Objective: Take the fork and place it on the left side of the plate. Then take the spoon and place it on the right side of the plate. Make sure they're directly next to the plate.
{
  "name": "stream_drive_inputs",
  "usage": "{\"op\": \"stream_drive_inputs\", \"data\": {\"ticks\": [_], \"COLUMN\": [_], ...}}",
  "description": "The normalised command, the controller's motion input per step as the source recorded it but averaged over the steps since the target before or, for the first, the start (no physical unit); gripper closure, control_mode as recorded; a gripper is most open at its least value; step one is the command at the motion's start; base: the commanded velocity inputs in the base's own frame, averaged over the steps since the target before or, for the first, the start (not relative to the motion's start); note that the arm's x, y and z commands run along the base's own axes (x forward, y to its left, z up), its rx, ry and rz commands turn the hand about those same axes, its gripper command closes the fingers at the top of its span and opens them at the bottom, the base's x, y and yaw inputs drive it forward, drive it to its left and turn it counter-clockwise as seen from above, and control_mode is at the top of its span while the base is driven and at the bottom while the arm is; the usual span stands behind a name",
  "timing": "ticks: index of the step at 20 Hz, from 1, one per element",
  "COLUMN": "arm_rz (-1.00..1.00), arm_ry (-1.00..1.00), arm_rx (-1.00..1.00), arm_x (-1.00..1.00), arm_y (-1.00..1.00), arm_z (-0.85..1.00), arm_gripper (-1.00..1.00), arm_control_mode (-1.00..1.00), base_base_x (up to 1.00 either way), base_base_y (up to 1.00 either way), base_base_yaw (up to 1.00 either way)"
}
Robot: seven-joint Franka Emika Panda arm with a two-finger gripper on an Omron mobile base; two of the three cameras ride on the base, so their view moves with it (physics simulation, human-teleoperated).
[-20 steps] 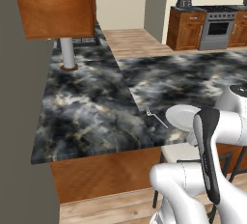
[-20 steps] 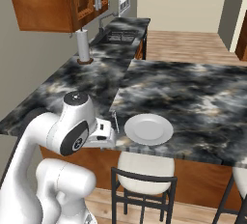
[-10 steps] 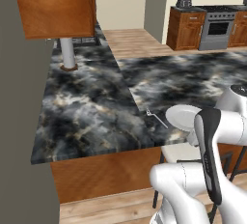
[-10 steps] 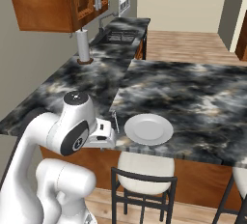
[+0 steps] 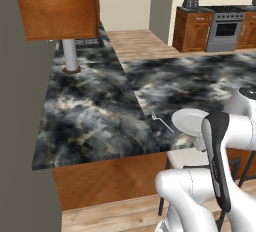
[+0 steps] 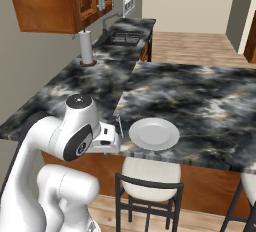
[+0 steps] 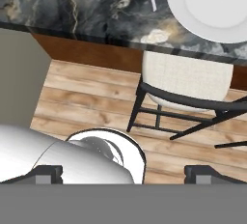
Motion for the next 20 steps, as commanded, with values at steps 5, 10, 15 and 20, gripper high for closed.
{"op": "stream_drive_inputs", "data": {"ticks": [5,10,15,20], "arm_rz": [0.0,0.0,0.0,0.0], "arm_ry": [0.0,0.0,0.0,0.0], "arm_rx": [0.0,0.0,0.0,0.0], "arm_x": [0.0,0.0,0.0,0.0], "arm_y": [0.0,0.0,0.0,0.0], "arm_z": [0.0,0.0,0.0,0.0], "arm_gripper": [-1.0,-1.0,-1.0,-1.0], "arm_control_mode": [1.0,1.0,1.0,1.0], "base_base_x": [0.0,-0.86,-1.0,-0.12], "base_base_y": [0.0,-0.2,-0.35,-0.77], "base_base_yaw": [0.0,0.0,-0.02,-0.06]}}
